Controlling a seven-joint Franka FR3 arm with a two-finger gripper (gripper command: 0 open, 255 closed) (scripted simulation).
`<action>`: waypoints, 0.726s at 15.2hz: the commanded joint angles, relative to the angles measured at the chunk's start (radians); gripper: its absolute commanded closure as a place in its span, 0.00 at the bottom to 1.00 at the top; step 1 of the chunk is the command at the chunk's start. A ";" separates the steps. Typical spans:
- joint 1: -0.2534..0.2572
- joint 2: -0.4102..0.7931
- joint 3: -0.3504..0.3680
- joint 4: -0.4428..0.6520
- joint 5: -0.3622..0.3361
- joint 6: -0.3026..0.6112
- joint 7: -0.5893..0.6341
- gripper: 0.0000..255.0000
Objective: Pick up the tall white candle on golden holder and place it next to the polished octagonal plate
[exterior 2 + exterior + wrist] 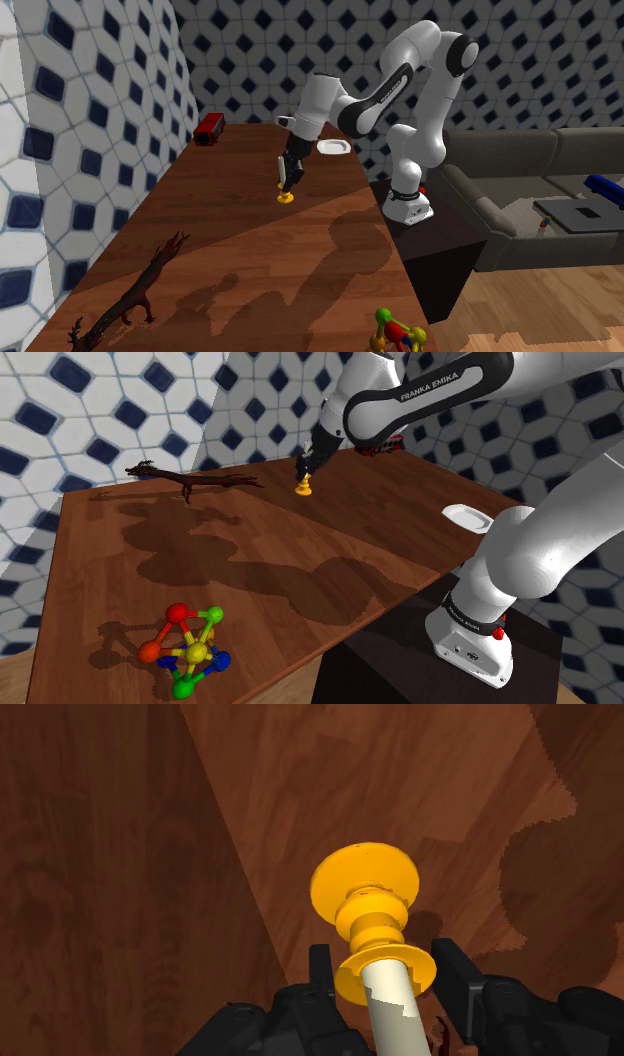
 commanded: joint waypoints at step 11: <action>-0.007 -0.073 -0.020 0.087 0.000 -0.161 -0.021 1.00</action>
